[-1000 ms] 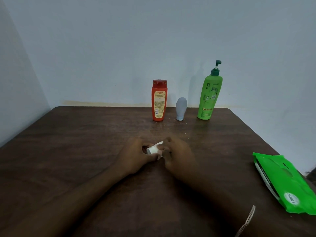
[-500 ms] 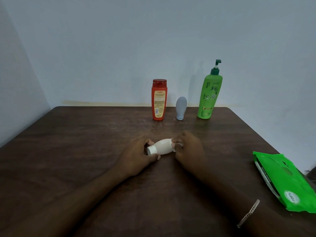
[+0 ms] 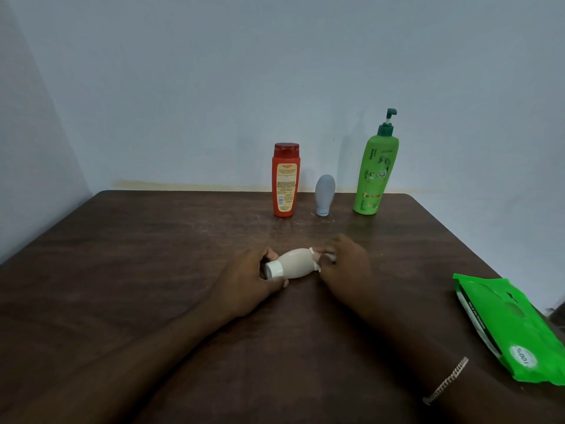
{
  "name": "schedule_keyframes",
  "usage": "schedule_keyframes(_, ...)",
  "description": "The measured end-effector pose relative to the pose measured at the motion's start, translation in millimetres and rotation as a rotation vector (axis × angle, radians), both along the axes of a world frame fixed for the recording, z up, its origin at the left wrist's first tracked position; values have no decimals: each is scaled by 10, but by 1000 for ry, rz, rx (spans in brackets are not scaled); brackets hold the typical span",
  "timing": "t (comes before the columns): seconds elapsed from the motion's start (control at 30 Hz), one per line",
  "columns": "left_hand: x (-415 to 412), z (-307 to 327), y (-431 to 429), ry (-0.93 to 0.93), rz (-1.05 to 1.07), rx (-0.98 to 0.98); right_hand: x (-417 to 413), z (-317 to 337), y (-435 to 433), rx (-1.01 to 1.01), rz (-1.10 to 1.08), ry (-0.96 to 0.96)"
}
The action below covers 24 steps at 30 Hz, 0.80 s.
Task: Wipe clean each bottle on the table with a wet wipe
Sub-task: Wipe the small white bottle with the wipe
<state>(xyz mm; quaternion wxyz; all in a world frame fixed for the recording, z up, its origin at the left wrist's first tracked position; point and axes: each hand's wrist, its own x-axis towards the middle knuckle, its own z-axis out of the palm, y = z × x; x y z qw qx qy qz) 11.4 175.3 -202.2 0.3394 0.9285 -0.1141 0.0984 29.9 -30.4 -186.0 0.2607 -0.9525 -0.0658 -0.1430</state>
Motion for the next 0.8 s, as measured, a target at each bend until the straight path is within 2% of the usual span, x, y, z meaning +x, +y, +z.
schedule_keyframes(0.13, -15, 19, -28, 8, 3, -17, -215, 147, 316, -155, 220, 18)
schedule_keyframes(0.33, -2, 35, -26, 28, 2, -31, -330, 72, 428, -114, 395, -32)
schedule_keyframes(0.6, -21, 8, -13, -46, -30, -23, 29, 71, 21, -70, 46, -9)
schedule_keyframes(0.8, -59, 7, -34, -171, -80, 84, -14, 42, 122, -90, 38, -52)
